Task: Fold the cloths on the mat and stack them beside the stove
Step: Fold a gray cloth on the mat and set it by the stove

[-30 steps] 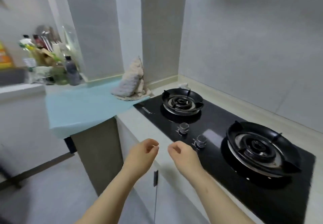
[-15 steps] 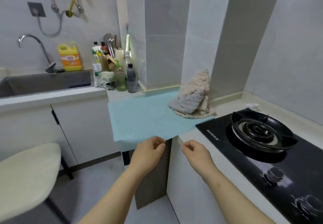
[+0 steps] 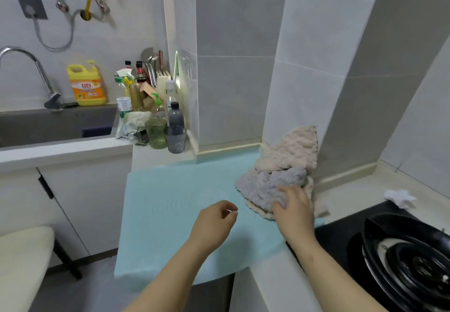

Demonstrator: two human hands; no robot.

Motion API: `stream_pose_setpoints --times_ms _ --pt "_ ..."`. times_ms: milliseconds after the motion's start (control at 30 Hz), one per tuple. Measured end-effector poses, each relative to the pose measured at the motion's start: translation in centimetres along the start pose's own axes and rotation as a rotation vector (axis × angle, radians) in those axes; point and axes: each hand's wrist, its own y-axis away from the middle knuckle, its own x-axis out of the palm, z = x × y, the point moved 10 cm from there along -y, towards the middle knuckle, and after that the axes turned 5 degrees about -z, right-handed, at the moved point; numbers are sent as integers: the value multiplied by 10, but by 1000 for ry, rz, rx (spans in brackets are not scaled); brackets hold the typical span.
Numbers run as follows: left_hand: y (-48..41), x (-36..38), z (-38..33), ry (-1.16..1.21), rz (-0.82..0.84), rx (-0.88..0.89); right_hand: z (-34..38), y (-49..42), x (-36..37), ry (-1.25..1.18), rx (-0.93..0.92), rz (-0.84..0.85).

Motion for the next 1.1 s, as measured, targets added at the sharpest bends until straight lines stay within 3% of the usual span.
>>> stream_pose_setpoints --times_ms 200,433,600,800,933,1100 --pt "-42 2 20 46 22 -63 -17 -45 2 -74 145 -89" --pt "-68 -11 44 119 25 -115 -40 -53 22 122 326 -64" --pt "-82 -24 51 156 22 -119 -39 -59 32 244 311 -49" --pt "-93 -45 51 294 -12 -136 38 -76 34 -308 22 -147" --pt "-96 -62 48 554 -45 -179 89 -70 52 -756 2 29" --pt "-92 -73 86 796 -70 -426 116 -34 115 -734 -99 378"
